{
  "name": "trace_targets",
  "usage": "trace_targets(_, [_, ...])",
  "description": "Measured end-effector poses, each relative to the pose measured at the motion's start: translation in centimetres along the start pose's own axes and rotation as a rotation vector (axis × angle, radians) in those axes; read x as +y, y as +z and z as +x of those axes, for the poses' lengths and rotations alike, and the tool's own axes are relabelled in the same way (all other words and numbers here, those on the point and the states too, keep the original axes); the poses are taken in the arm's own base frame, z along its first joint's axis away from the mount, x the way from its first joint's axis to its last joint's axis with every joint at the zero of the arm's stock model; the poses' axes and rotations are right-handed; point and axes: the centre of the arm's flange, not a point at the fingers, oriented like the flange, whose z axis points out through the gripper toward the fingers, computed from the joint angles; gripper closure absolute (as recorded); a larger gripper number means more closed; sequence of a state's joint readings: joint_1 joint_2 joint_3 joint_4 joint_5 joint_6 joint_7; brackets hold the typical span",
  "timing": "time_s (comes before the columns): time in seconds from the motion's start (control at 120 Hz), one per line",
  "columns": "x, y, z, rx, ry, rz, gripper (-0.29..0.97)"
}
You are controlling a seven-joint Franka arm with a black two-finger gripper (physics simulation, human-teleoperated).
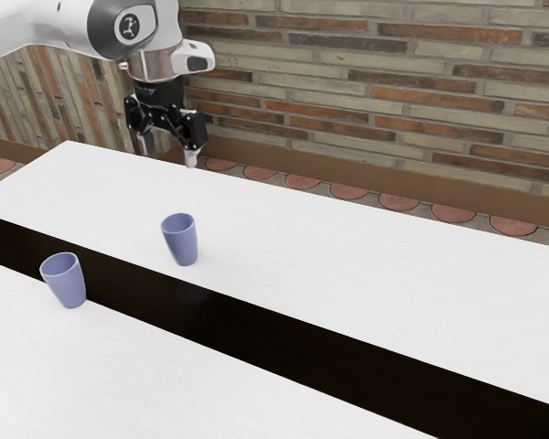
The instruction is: Place the left cup onto the right cup
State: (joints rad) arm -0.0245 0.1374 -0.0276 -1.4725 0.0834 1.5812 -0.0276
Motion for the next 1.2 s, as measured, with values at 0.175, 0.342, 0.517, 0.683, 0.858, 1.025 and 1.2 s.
trace_targets(0.175, [-0.2,0.3,0.1,0.006,-0.003,0.001,0.0])
trace_targets(0.342, [-0.9,1.5,0.2,0.003,-0.014,-0.001,0.0])
trace_targets(0.517, [-1.9,3.8,0.4,-0.009,-0.033,-0.007,0.0])
trace_targets(0.683, [-3.6,6.1,0.4,-0.025,-0.065,-0.013,0.0])
trace_targets(0.858, [-5.1,8.0,0.1,-0.041,-0.093,-0.015,0.0])
trace_targets(1.025, [-6.7,9.7,-0.6,-0.055,-0.123,-0.017,0.0])
trace_targets(1.2, [-8.7,11.1,-2.1,-0.065,-0.159,-0.021,0.0])
